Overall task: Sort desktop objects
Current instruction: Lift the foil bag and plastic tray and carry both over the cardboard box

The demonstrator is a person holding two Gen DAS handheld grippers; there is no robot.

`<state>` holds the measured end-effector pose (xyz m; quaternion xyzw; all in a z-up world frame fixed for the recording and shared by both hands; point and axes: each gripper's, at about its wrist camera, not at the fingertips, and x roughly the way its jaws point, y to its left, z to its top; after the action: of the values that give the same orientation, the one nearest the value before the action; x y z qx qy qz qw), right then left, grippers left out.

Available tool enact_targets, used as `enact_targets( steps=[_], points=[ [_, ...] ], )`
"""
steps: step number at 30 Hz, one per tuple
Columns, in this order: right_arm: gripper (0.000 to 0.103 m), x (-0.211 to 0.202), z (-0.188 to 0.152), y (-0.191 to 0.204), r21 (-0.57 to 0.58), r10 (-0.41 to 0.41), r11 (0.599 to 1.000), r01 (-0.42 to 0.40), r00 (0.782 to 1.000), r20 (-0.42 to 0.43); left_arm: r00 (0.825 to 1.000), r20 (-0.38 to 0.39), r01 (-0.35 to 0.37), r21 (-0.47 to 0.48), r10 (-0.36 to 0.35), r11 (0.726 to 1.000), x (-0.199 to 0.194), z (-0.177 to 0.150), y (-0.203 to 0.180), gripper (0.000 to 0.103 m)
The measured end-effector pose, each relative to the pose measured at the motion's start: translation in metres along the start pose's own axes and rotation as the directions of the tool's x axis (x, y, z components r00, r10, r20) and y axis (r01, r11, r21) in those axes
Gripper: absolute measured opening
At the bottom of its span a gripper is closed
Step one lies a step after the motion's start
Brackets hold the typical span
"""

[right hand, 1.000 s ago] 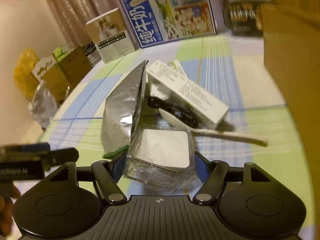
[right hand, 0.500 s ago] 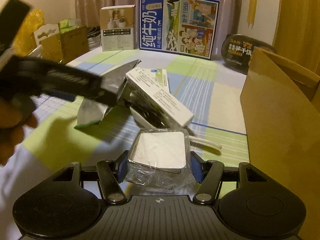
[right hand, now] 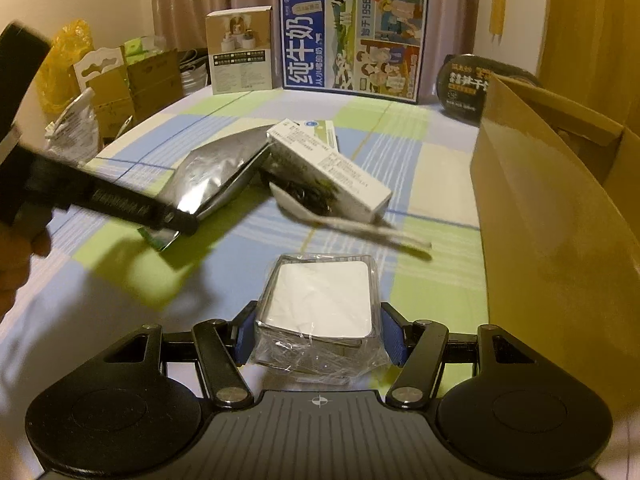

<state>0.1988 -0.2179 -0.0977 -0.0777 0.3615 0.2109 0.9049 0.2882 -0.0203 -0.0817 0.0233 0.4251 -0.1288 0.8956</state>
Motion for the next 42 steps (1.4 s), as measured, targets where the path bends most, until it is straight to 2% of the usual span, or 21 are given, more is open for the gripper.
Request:
enact_targets(
  steps=[5, 7, 9, 12, 16, 18, 20, 21, 22, 23, 25, 29, 36, 40, 42],
  points=[
    [0.059, -0.014, -0.008, 0.002, 0.000, -0.010, 1.000, 0.010, 1.000, -0.003, 1.000, 0.018, 0.010, 0.015, -0.010, 1.000, -0.020, -0.006, -0.002, 0.050],
    [0.059, -0.015, -0.009, 0.002, -0.002, -0.012, 1.000, 0.012, 1.000, -0.003, 0.999, 0.038, -0.021, 0.041, 0.019, 0.999, -0.023, -0.001, -0.004, 0.074],
    [0.059, -0.013, -0.009, 0.003, -0.011, -0.012, 1.000, 0.012, 1.000, -0.003, 0.997, 0.064, -0.044, 0.062, 0.040, 0.997, -0.022, 0.006, -0.005, 0.087],
    [0.060, -0.008, -0.009, 0.005, -0.035, -0.016, 0.999, 0.016, 1.000, -0.001, 0.998, 0.044, -0.051, 0.094, 0.047, 0.994, -0.006, 0.018, -0.003, 0.093],
    [0.071, 0.001, -0.012, 0.002, -0.025, -0.013, 1.000, 0.012, 1.000, -0.010, 0.998, 0.009, -0.062, 0.106, 0.061, 0.992, 0.018, 0.023, 0.001, 0.093],
    [0.072, 0.003, -0.013, 0.000, -0.013, -0.012, 1.000, 0.012, 1.000, -0.008, 0.998, 0.003, -0.064, 0.109, 0.064, 0.992, 0.026, 0.023, 0.002, 0.092],
    [0.072, 0.006, -0.014, -0.002, -0.010, -0.005, 1.000, 0.005, 1.000, -0.015, 0.998, -0.001, -0.061, 0.124, 0.062, 0.990, 0.030, 0.020, 0.001, 0.087],
    [0.071, 0.006, -0.014, -0.002, -0.010, -0.004, 1.000, 0.003, 1.000, -0.015, 0.999, -0.013, -0.050, 0.126, 0.052, 0.991, 0.031, 0.018, 0.000, 0.075],
    [0.068, 0.006, -0.015, -0.002, -0.009, -0.002, 1.000, 0.002, 1.000, -0.015, 0.999, -0.023, -0.037, 0.119, 0.040, 0.992, 0.031, 0.016, 0.000, 0.070],
    [0.060, 0.006, -0.015, -0.003, -0.006, 0.007, 1.000, -0.007, 1.000, -0.016, 0.999, -0.025, -0.031, 0.116, 0.035, 0.993, 0.029, 0.014, -0.001, 0.066],
    [0.059, 0.004, -0.014, -0.002, -0.005, 0.001, 1.000, -0.001, 1.000, -0.019, 0.999, -0.033, -0.038, 0.113, 0.042, 0.993, 0.023, 0.009, -0.004, 0.059],
    [0.058, -0.005, -0.017, -0.003, 0.002, -0.001, 1.000, 0.001, 1.000, -0.030, 0.998, -0.048, -0.045, 0.092, 0.049, 0.995, 0.001, -0.010, -0.011, 0.059],
    [0.058, -0.039, -0.037, -0.001, -0.021, -0.003, 1.000, 0.002, 0.998, -0.055, 0.996, -0.075, -0.043, 0.081, 0.049, 0.996, -0.051, -0.064, -0.035, 0.061],
    [0.060, -0.053, -0.049, 0.002, -0.023, -0.001, 1.000, 0.000, 0.999, -0.045, 0.995, -0.086, -0.049, 0.068, 0.055, 0.996, -0.069, -0.079, -0.042, 0.080],
    [0.068, -0.057, -0.052, 0.004, -0.025, -0.010, 1.000, 0.009, 0.999, -0.036, 0.995, -0.081, -0.055, 0.056, 0.060, 0.997, -0.073, -0.079, -0.042, 0.081]
  ],
)
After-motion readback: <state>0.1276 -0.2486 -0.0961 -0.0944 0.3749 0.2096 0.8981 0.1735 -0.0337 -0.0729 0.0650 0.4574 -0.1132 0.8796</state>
